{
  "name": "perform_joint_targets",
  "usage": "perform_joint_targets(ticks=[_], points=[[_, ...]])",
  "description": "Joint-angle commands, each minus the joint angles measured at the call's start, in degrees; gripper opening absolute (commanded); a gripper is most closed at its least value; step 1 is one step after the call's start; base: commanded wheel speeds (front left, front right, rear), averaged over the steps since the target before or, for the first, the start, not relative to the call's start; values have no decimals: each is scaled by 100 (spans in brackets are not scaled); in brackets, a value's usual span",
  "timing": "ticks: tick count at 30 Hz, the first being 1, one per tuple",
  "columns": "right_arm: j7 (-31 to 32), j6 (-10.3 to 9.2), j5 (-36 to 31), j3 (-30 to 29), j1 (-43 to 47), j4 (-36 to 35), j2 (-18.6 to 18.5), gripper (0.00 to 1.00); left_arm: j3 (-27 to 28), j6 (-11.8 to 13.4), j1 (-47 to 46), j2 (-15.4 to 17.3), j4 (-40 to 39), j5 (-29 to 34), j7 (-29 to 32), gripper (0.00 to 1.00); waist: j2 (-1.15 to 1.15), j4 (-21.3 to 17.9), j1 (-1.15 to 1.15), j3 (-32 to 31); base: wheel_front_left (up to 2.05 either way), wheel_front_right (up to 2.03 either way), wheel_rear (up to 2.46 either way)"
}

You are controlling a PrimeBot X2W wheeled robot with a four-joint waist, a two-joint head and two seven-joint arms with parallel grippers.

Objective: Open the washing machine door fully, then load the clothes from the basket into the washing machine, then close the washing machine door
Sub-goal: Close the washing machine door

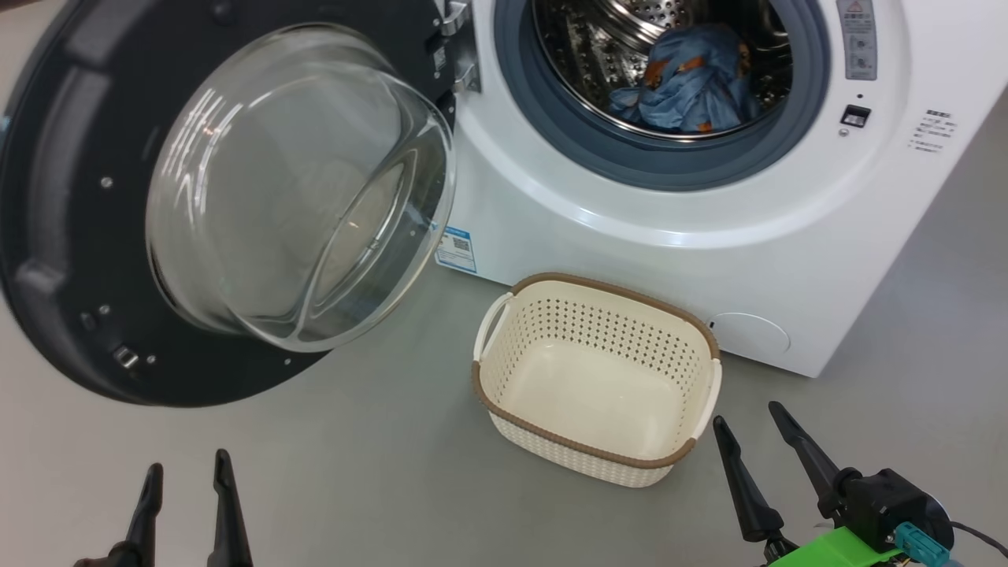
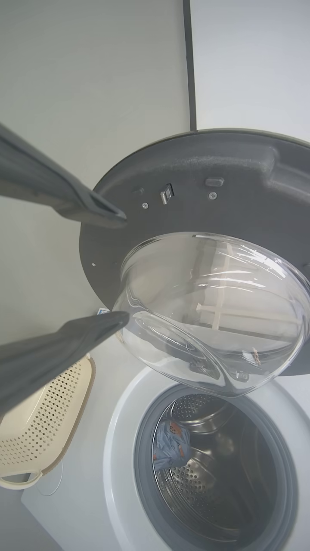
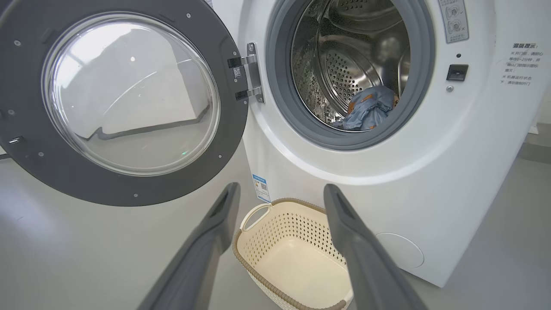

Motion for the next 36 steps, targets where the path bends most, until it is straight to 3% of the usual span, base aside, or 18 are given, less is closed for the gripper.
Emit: perform_joint_targets(ticks=[1,28,29,31,36], points=[[-2,9,-31,150,-213,-145,-41,100,195,64,-225,30,-101,-32,-36,100,0,105,0,17,0,0,0],[-6,9,-30,242,-226,-74,-24,100,256,128,-155,29,-121,-152,-36,100,0,215,0,-15,0,0,0],[-7,9,-27,245,-224,-73,-23,100,259,122,-149,29,-117,-155,-36,82,0,213,0,-21,0,0,0],[-8,9,-21,251,-219,-68,-21,100,264,104,-133,29,-98,-146,-36,0,0,210,0,-36,0,0,0],[-12,9,9,264,-208,-54,-19,100,360,62,-140,29,-34,-612,-36,0,0,195,0,-65,0,0,0]])
